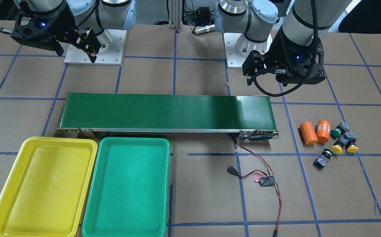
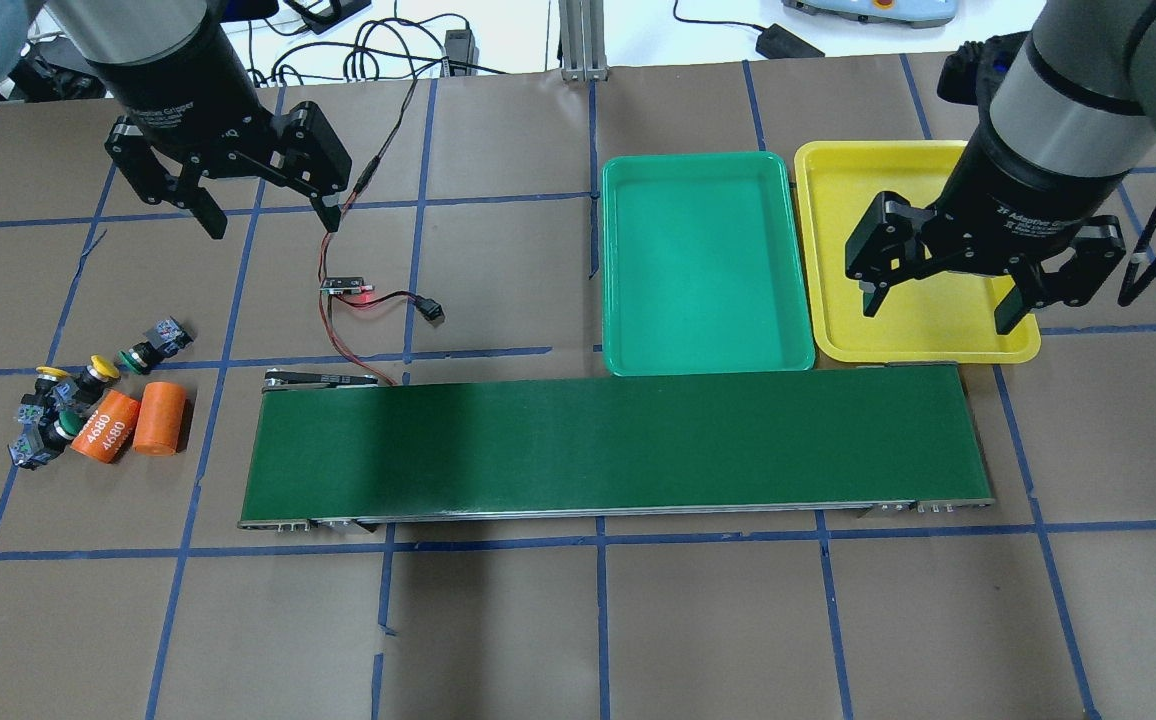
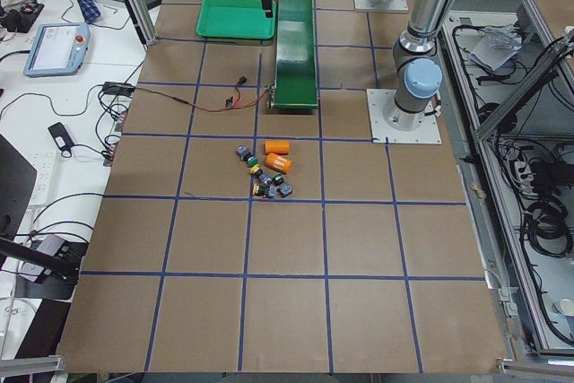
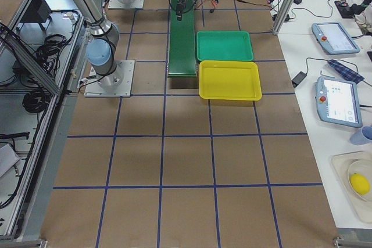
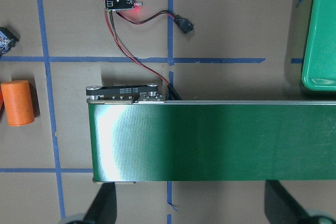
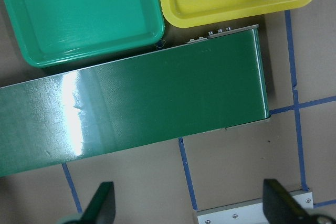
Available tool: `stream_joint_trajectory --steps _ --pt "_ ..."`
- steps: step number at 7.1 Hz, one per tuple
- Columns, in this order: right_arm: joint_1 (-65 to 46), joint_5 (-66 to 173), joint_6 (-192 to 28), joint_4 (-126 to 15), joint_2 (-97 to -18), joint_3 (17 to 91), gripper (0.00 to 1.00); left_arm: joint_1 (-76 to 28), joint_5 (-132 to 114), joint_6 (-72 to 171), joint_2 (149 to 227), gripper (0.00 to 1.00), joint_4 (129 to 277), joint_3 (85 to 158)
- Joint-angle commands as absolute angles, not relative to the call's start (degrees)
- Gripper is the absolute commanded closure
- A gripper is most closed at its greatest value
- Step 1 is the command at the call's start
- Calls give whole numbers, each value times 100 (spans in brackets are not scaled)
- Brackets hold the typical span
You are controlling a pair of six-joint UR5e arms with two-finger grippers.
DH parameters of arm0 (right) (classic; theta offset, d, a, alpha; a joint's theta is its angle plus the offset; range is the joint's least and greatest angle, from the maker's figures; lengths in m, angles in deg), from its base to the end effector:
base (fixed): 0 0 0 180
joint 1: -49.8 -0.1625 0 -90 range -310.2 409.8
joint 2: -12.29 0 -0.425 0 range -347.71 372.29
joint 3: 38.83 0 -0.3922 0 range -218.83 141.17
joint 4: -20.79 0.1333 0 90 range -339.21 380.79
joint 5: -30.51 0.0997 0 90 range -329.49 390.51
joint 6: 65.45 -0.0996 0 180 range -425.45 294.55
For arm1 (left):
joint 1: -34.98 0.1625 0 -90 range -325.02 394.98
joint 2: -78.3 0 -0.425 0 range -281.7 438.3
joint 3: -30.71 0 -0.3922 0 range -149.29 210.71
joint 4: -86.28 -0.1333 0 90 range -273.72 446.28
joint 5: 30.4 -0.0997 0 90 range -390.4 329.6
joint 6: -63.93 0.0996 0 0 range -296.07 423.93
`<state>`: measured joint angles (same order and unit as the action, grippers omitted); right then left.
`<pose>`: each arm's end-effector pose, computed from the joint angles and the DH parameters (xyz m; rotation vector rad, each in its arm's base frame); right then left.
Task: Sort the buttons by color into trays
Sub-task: 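Move the left gripper toward the pile of cylinders and buttons, then lower the left gripper and grasp the plain orange cylinder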
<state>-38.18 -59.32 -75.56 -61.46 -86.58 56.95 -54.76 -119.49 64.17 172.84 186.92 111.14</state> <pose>0.1188 -0.4218 0.4962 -0.3316 -3.1186 -0.1276 -0.1325 -0.5144 0.5117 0.0018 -3.1216 -0.1528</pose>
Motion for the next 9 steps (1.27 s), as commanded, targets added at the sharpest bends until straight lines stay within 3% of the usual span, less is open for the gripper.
stream_joint_trajectory --steps 1,4,9 --pt "-3818 -5932 -7565 -6148 -8659 5697 0 -5022 -11935 6803 17148 0 18823 11130" --pt "-3818 -5932 -7565 -6121 -8659 5697 0 -3669 -11899 8537 17050 0 18773 11752" --pt "-3818 -5932 -7565 -6113 -8667 5697 0 -2419 -11917 10013 17840 0 14322 14456"
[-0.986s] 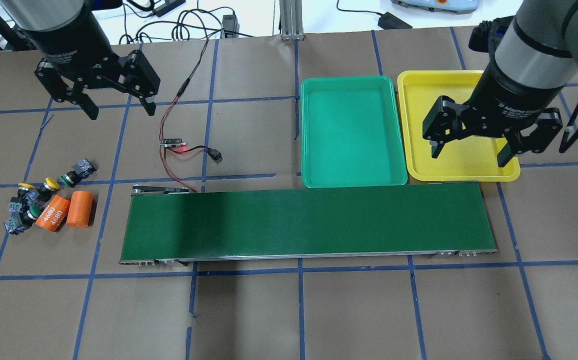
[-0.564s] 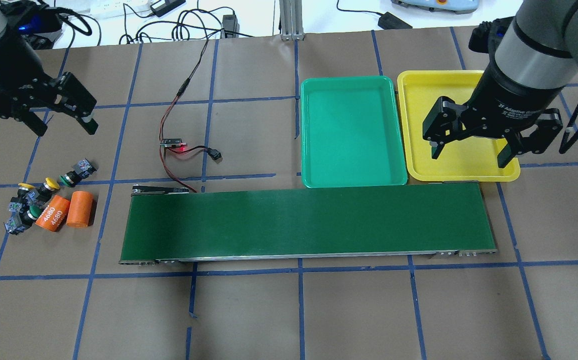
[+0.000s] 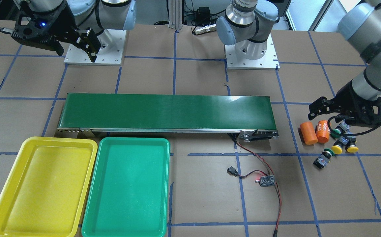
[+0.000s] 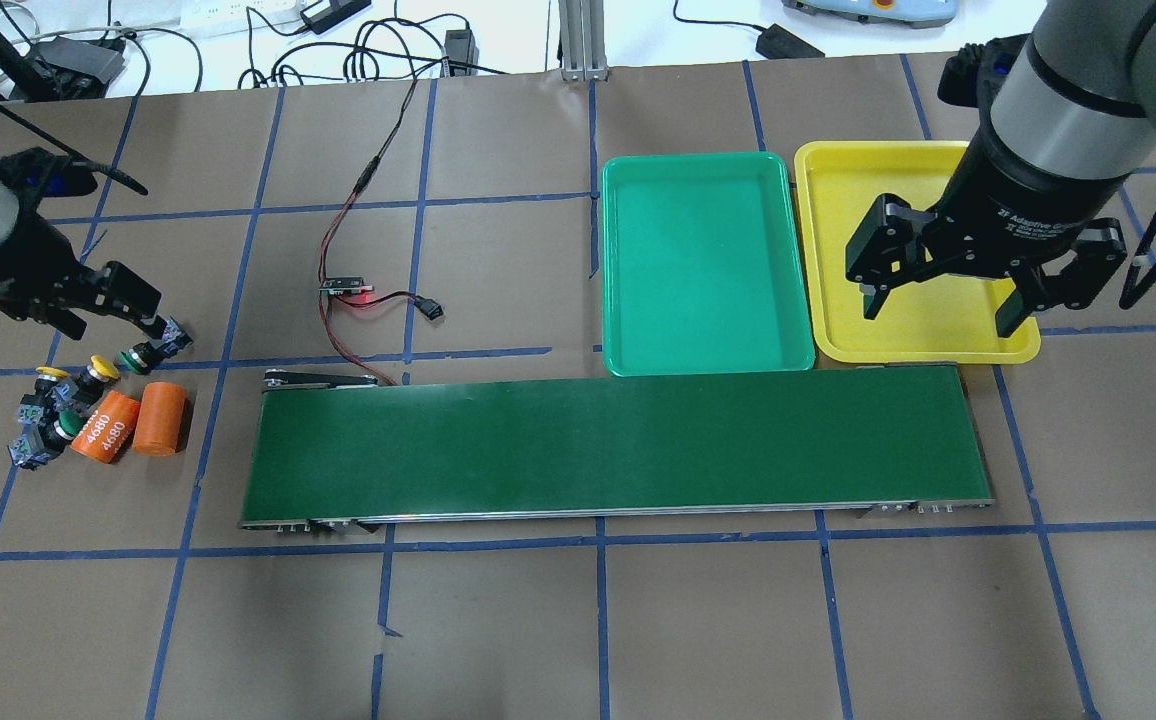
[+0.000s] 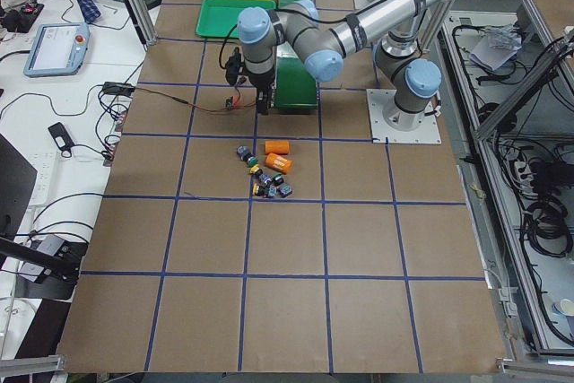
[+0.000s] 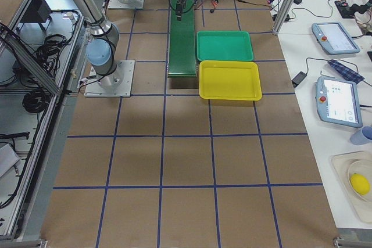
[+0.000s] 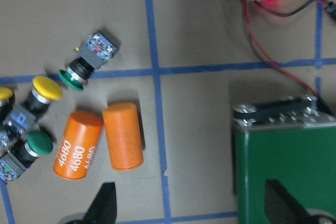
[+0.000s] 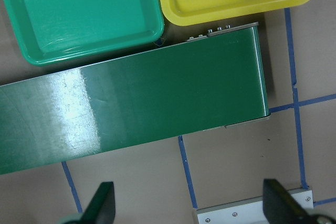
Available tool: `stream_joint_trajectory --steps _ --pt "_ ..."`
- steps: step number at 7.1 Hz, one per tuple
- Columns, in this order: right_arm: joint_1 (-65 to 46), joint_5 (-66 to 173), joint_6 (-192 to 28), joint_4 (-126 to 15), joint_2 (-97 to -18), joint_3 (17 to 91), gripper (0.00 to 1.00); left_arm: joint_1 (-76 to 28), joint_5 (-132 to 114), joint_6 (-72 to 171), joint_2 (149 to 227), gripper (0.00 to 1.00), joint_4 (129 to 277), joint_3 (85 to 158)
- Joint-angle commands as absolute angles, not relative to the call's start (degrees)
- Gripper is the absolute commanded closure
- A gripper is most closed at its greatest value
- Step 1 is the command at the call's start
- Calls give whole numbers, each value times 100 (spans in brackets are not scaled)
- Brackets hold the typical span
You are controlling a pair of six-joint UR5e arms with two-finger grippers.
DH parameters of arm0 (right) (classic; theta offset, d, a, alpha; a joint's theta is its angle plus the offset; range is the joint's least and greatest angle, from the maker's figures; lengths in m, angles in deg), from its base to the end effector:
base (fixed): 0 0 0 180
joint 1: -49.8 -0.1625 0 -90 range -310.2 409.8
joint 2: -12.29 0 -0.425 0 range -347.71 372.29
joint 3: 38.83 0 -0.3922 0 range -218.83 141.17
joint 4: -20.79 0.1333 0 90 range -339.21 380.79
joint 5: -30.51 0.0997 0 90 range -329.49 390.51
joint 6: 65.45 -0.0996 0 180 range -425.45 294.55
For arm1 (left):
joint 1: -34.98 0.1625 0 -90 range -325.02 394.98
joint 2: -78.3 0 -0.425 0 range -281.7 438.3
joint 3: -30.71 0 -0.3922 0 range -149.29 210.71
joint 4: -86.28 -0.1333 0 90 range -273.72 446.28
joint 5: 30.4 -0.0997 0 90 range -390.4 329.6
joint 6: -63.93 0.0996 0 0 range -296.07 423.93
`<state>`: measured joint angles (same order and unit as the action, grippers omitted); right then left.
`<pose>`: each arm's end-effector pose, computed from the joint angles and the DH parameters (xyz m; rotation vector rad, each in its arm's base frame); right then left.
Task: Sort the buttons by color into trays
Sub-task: 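Lower the left gripper and grasp the plain orange cylinder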
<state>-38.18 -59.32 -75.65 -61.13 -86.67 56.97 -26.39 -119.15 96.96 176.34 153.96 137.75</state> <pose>0.1188 -0.4207 0.4962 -0.3339 -3.1177 -0.1347 0.1252 -0.5121 0.3128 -0.1181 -3.0956 -0.0468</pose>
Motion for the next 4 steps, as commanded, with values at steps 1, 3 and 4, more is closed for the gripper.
stream_joint_trajectory --steps 1,3,4 --pt "-3818 -5932 -7565 -6121 -8667 5697 0 -2226 -11917 10145 17980 0 13949 14722" --pt "-3818 -5931 -7565 -6113 -8667 5697 0 -2127 -11917 10076 18349 0 13946 14821" --pt "-3818 -5932 -7565 -6104 -8667 5697 0 -2127 -11925 10067 18438 0 13928 14822"
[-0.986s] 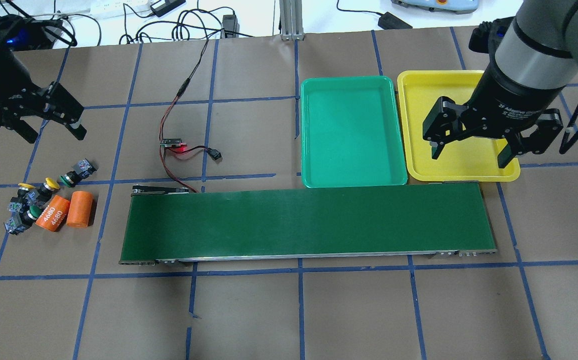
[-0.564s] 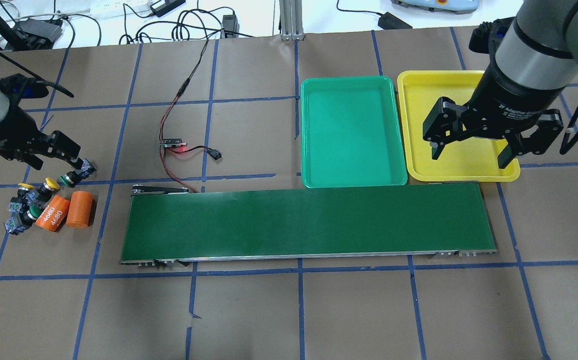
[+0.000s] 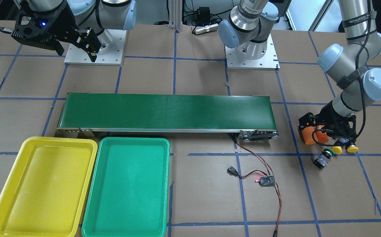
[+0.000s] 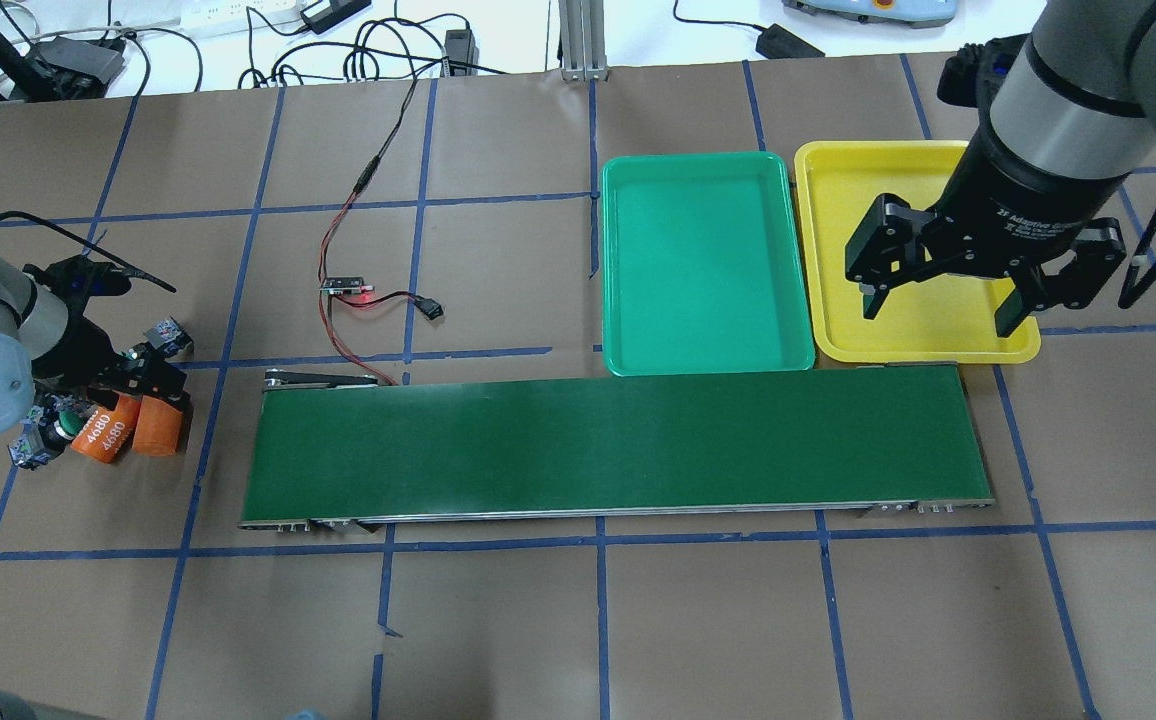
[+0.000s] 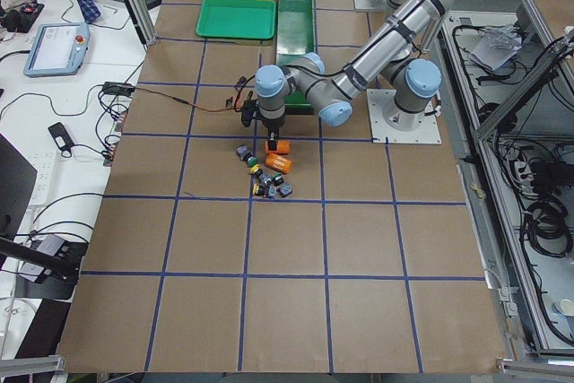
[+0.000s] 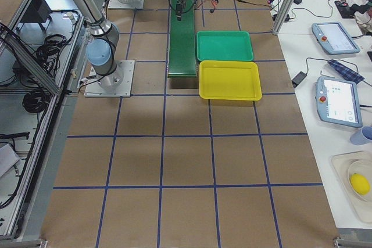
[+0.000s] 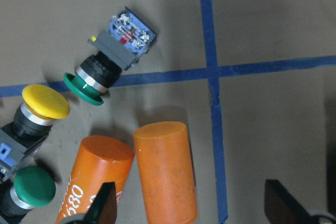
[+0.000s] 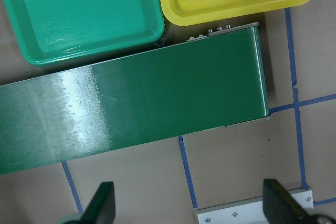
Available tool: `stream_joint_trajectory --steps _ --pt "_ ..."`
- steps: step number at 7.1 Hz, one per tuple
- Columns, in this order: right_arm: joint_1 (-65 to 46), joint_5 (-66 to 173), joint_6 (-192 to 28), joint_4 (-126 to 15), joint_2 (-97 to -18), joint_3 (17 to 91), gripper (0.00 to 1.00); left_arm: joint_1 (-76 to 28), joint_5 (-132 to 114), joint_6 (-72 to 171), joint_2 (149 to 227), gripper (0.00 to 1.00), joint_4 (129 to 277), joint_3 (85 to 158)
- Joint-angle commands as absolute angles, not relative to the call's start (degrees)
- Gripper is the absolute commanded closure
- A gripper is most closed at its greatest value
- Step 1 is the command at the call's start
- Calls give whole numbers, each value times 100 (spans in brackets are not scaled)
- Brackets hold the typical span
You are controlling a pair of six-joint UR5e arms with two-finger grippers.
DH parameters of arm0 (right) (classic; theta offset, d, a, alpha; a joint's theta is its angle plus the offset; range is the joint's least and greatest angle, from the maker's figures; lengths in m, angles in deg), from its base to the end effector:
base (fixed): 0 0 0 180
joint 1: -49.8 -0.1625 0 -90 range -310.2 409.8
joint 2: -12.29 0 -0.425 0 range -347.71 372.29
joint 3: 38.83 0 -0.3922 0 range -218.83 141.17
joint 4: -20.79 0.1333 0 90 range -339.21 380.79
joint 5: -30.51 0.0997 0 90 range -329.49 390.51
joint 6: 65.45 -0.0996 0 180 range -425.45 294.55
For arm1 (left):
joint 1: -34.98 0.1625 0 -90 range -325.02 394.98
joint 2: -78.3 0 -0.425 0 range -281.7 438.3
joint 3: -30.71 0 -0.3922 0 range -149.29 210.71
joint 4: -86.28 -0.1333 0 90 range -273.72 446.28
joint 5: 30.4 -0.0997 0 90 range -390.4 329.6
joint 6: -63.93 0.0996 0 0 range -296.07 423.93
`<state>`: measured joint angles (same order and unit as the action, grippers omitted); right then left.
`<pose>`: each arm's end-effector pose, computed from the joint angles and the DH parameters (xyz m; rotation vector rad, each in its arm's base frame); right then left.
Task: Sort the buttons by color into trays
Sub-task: 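Lower the left gripper and grasp the plain orange cylinder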
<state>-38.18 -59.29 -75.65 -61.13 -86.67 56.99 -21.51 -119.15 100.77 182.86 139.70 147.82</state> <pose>0.1189 -0.4206 0.4960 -0.3340 -3.1182 -0.1353 0.1577 -0.4836 0.2051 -0.0877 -3.0700 -0.0923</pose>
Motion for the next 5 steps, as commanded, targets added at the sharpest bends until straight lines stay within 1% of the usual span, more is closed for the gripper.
stream_joint_trajectory --steps 1,2,3,4,5 --pt "-3818 -5923 -7574 -6130 -8667 5697 0 -2136 -11926 10067 18474 18 13919 14830" --pt "-3818 -5923 -7582 -6121 -8676 5706 0 -2136 -11926 10084 18474 49 13911 14813" --pt "-3818 -5923 -7574 -6130 -8676 5706 0 -2136 -11934 10084 18465 63 13919 14830" --pt "-3818 -5923 -7574 -6130 -8668 5706 0 -2145 -11934 10076 18456 68 13945 14839" --pt "-3818 -5923 -7574 -6130 -8667 5706 0 -2145 -11943 10041 18465 80 13980 14839"
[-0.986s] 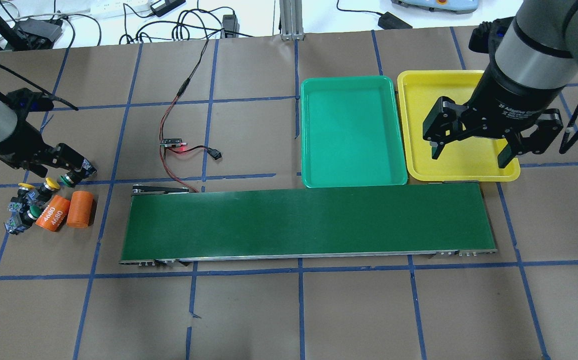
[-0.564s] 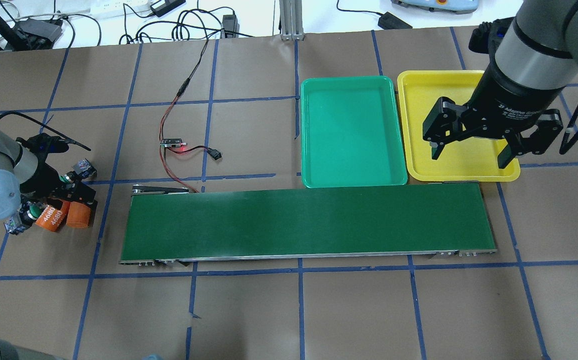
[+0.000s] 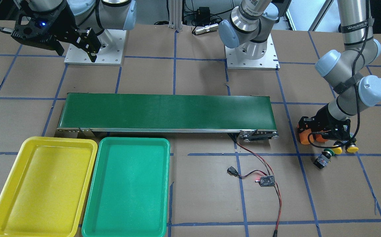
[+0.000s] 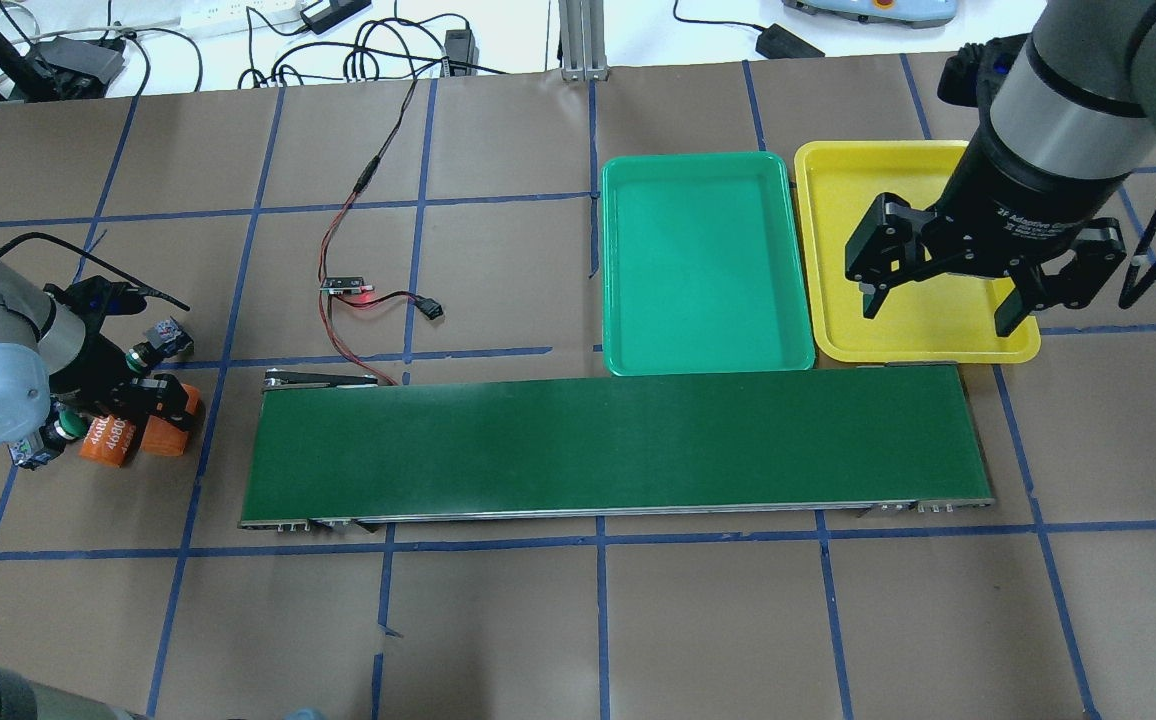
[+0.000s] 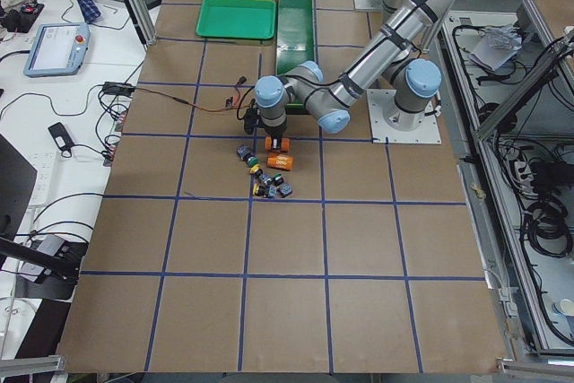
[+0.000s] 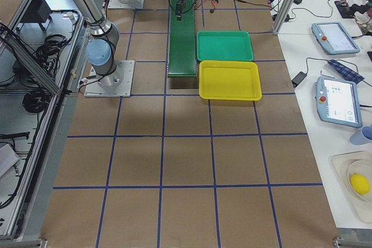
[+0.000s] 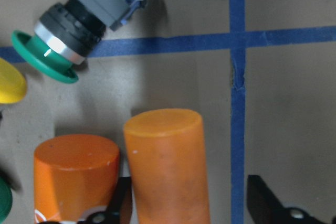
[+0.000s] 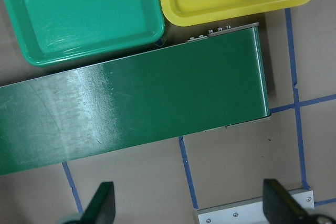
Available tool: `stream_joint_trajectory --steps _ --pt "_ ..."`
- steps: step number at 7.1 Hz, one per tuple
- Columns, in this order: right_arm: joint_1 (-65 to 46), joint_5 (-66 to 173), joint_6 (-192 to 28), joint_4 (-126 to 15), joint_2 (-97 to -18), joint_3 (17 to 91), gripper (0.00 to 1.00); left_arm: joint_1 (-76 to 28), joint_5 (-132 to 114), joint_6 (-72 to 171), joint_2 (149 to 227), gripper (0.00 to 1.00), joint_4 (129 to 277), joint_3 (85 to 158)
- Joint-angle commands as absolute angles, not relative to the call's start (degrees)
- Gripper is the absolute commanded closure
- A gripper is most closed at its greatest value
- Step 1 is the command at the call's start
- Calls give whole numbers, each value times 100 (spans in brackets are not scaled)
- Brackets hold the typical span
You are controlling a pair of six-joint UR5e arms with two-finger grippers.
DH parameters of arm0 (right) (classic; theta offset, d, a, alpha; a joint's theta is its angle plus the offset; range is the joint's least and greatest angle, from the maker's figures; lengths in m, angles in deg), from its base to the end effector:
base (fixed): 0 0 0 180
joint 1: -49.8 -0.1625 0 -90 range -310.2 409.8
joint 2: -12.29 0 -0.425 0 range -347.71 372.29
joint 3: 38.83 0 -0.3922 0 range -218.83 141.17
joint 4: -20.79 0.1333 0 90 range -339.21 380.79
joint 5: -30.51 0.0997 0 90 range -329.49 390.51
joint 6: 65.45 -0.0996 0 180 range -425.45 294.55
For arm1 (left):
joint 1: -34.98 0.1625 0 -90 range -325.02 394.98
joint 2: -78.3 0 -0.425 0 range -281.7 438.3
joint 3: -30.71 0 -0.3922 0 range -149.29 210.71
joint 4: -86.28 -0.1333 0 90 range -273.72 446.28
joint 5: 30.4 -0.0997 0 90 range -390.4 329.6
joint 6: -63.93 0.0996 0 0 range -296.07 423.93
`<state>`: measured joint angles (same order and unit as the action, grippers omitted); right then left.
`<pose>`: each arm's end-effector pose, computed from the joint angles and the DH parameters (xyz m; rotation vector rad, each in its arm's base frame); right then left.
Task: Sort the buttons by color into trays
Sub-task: 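Carry the orange cylinder onto the green belt and open the left gripper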
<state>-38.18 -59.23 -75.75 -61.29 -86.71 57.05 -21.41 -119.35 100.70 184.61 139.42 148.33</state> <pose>0.1190 -0.4206 0.4960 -0.3369 -3.1192 -0.1317 0.1579 -0.4816 0.1872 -0.0824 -3.0513 -0.1380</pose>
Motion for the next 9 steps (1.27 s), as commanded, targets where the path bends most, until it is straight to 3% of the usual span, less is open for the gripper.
stream_joint_trajectory --steps 1,3,5,7,9 --pt "-3818 -5931 -7574 -6130 -8667 5706 0 -2171 -11891 10023 18335 86 14198 14735" --pt "-3818 -5932 -7574 -6113 -8667 5706 0 -2782 -11654 9421 18018 86 15625 13904" --pt "-3818 -5932 -7574 -6113 -8676 5697 0 -3818 -11662 8373 17650 88 15985 13749" --pt "-3818 -5932 -7574 -6113 -8676 5697 0 -4192 -11644 10495 17333 93 15993 13863" --pt "-3818 -6080 -7582 -6104 -8676 5697 0 -4236 -11609 13190 17033 97 15898 14502"
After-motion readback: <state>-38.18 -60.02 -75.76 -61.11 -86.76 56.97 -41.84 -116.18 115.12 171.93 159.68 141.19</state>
